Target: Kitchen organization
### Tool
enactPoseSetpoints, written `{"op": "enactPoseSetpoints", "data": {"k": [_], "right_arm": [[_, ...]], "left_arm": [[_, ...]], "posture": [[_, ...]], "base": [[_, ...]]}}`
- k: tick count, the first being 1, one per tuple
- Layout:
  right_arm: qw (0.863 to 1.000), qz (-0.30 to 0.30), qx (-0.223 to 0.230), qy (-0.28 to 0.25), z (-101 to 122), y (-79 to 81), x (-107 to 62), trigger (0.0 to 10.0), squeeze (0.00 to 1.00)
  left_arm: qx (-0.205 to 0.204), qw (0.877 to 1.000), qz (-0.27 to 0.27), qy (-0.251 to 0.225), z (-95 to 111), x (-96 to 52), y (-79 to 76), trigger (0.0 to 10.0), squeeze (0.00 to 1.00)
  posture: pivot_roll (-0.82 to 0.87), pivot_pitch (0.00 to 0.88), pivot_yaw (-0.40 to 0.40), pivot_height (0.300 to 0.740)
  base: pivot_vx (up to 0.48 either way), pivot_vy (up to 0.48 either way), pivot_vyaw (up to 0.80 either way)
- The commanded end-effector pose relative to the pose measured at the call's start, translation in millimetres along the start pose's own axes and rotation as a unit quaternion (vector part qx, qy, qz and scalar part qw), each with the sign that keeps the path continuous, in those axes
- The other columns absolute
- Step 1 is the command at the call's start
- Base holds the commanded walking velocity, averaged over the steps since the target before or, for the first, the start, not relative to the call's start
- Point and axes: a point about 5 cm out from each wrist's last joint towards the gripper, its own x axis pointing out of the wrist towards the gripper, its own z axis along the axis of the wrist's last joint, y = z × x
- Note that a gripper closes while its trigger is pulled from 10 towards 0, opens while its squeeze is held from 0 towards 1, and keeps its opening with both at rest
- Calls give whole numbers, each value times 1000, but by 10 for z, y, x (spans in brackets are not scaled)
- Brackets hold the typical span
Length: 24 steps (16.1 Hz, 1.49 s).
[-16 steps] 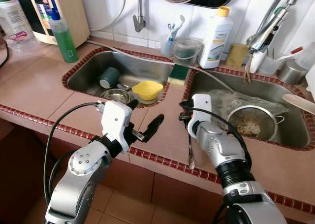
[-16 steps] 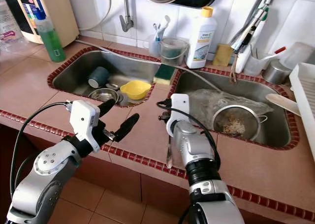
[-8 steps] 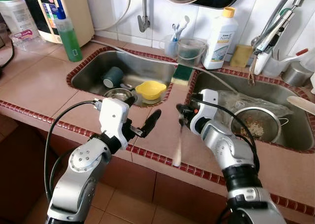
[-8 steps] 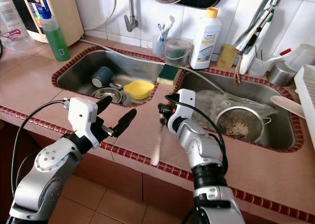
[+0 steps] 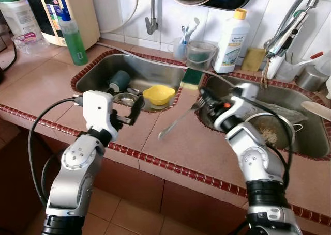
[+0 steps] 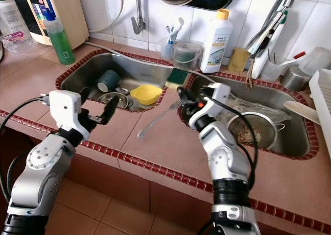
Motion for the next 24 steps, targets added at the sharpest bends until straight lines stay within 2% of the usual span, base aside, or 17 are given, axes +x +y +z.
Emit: {"op": "enactPoseSetpoints", "data": {"k": [1,2,3,4,5,21,22,24], "right_arm": [[1000,2,-10,-19,86,18,-9,6196,0],[1000,13,-13,-17,84,29,-30,4118,0],[1000,18,-14,-21,84,35,-38,7529,0],[999,24,-15,-25,86,51,-54,1020,0],[999,37,-9,-36,105,83,-71,0,0],[999,37,-10,-38,114,89,-75,0,0],[996,14,-48,-73,201,74,-148,10000,0],[988,-11,-98,-120,316,69,-254,10000,0]], "left_arm": [[7,1000,10,-5,31,25,32,10000,0],[8,1000,9,-6,26,28,27,10000,0],[7,1000,7,-6,24,32,20,10000,0],[8,1000,4,-7,21,33,7,10000,0],[9,1000,4,-8,20,35,2,10000,0],[9,1000,4,-8,20,36,4,10000,0],[15,1000,-7,-3,16,79,42,10000,0],[27,999,-23,5,25,142,101,10000,0]], "posture": [[-77,12,-8,740],[-80,12,-6,740],[-80,12,-6,740],[-80,13,-4,740],[-80,13,-6,740],[-77,15,-7,740],[-101,51,32,740],[-101,53,31,740]], "base": [[0,0,0],[0,0,0],[0,0,0],[0,0,0],[0,0,0],[0,0,0],[0,480,0],[0,240,0]]}}
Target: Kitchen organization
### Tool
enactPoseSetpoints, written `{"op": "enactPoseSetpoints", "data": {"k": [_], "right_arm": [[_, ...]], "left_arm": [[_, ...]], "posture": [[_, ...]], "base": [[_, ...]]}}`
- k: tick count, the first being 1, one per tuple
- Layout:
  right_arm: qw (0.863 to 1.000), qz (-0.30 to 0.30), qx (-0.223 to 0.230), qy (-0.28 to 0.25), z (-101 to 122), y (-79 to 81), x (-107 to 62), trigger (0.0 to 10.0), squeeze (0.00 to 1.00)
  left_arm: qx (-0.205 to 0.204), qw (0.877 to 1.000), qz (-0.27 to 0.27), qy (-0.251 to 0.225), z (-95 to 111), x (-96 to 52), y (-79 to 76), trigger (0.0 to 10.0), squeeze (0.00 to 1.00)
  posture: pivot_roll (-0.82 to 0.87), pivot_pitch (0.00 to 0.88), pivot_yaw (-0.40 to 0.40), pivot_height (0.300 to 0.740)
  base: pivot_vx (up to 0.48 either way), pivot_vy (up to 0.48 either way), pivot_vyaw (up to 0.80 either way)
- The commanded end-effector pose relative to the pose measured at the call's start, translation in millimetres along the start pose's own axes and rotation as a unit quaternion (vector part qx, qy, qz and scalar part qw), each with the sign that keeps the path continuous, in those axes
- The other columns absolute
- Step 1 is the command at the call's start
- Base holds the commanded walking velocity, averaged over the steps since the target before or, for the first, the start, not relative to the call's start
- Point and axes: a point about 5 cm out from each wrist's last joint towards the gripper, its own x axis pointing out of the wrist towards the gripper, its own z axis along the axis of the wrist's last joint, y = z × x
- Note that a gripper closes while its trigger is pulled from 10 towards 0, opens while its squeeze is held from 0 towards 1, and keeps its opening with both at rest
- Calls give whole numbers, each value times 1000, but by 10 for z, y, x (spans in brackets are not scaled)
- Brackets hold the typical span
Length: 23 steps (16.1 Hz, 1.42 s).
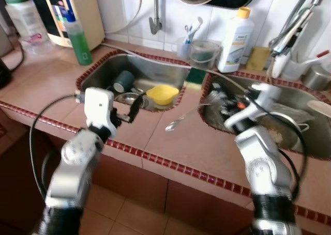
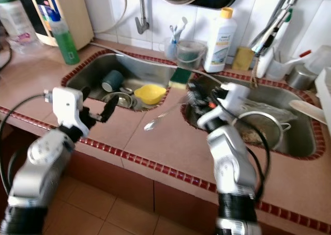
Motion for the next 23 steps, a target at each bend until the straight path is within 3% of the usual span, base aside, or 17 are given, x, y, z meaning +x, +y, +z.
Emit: {"op": "enactPoseSetpoints", "data": {"k": [1,5,16,23], "right_arm": [[1000,6,-16,-24,101,44,17,10000,0],[999,6,-16,-34,104,72,15,10000,0],[999,10,-9,-45,117,108,-3,10000,0],[999,10,-3,-39,106,105,12,10000,0]], "left_arm": [[3,1000,-5,0,-2,7,0,10000,0],[-4,1000,-9,3,-16,14,9,10000,0],[-3,1000,-17,6,-21,17,6,10000,0],[-4,1000,-31,-2,-5,23,-55,10000,0]], "posture": [[-99,52,30,740],[-98,51,31,740],[-102,55,39,740],[-99,51,38,740]], "base": [[0,0,0],[0,0,0],[0,448,0],[0,0,-157]]}}
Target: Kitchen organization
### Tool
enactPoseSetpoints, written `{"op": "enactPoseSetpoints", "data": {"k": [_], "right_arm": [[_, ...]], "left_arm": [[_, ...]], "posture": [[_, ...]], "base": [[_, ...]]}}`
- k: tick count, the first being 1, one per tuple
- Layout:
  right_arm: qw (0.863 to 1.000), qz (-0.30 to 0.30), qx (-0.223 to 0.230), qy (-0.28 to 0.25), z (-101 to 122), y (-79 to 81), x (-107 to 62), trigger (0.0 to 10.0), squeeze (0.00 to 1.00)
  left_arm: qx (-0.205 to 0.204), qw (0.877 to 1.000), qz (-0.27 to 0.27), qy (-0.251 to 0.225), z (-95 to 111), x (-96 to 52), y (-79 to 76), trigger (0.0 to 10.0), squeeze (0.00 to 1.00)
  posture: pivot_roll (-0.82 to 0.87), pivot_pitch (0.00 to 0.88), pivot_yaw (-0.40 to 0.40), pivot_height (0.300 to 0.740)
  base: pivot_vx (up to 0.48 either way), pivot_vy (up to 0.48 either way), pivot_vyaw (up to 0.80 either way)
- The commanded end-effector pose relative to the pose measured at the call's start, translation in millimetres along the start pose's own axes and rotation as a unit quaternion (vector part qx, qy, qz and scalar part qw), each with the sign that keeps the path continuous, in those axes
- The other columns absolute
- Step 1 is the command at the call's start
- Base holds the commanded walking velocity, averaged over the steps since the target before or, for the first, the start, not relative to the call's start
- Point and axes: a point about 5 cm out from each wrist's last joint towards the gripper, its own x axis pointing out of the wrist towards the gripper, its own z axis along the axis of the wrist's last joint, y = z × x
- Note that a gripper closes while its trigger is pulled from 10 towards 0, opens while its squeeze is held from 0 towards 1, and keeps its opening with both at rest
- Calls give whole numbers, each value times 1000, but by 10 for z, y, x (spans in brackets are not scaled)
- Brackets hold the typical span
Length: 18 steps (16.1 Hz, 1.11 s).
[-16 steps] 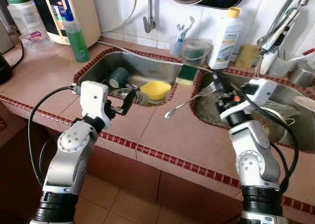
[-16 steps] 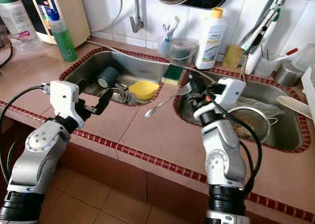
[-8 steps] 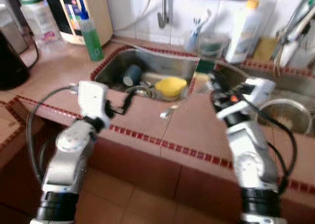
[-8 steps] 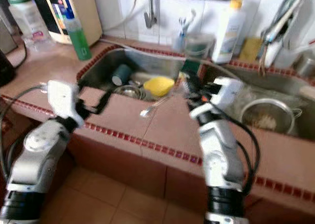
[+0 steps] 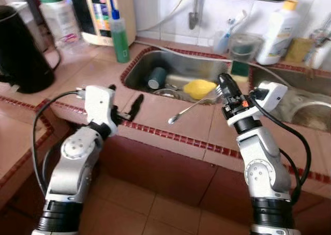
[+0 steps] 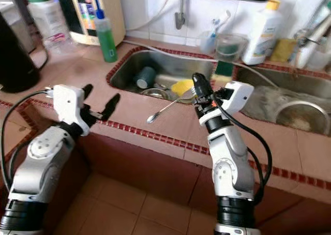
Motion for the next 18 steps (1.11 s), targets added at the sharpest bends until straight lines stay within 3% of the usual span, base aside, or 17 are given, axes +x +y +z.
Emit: {"op": "enactPoseSetpoints", "data": {"k": [1,10,18], "right_arm": [[1000,-6,-1,-9,61,-20,8,10000,0],[1000,-4,-6,-13,66,-14,9,10000,0],[1000,5,-5,-9,49,11,22,10000,0]], "left_arm": [[8,1000,-10,-8,38,3,-20,10000,0],[12,1000,-11,-11,56,2,10,10000,0],[10,1000,-15,-15,61,-1,-4,10000,0]], "posture": [[-99,49,38,740],[-98,47,40,740],[-95,36,33,740]], "base": [[0,0,-669],[0,0,-74],[343,0,0]]}}
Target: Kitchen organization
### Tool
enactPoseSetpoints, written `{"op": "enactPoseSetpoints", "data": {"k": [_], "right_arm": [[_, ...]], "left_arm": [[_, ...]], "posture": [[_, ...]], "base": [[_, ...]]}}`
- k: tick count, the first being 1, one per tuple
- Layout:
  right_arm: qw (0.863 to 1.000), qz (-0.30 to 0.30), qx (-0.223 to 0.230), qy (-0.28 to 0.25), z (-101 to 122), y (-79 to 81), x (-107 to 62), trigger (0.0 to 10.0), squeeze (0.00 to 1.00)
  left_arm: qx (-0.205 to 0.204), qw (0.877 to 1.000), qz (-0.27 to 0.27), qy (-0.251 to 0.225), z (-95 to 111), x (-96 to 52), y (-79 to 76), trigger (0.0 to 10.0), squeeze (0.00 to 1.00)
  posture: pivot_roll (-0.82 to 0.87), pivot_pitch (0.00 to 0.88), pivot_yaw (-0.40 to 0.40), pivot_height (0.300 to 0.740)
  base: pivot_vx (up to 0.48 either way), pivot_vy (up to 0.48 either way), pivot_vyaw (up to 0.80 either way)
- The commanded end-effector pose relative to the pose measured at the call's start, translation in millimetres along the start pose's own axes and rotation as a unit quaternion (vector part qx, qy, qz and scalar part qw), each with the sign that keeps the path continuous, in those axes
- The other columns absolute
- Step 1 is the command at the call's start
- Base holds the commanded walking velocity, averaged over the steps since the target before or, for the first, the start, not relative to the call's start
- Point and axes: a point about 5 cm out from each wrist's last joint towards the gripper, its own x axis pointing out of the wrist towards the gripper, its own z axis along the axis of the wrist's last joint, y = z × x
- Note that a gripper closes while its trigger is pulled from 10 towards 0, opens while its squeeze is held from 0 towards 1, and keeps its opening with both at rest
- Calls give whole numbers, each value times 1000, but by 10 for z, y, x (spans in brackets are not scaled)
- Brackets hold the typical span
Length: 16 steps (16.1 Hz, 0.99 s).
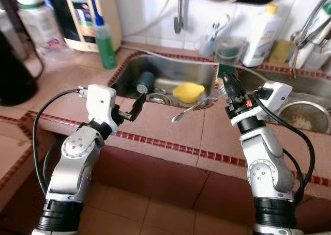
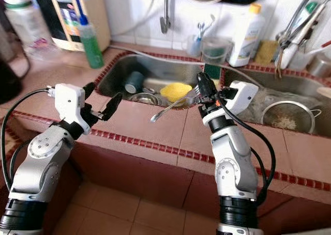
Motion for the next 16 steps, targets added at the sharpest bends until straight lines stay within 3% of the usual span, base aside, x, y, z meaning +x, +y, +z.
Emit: {"op": "enactPoseSetpoints", "data": {"k": [1,10,16], "right_arm": [[1000,13,1,-5,18,42,26,10000,0],[1000,19,0,-1,16,57,38,10000,0],[999,-29,-12,24,-17,-32,77,10000,0]], "left_arm": [[6,1000,-4,-4,24,-9,2,10000,0],[4,1000,-2,-5,20,-12,-4,10000,0],[-15,1000,0,23,-39,24,-18,10000,0]], "posture": [[-96,34,32,740],[-97,32,26,740],[-115,80,38,740]], "base": [[379,0,0],[360,0,0],[0,0,0]]}}
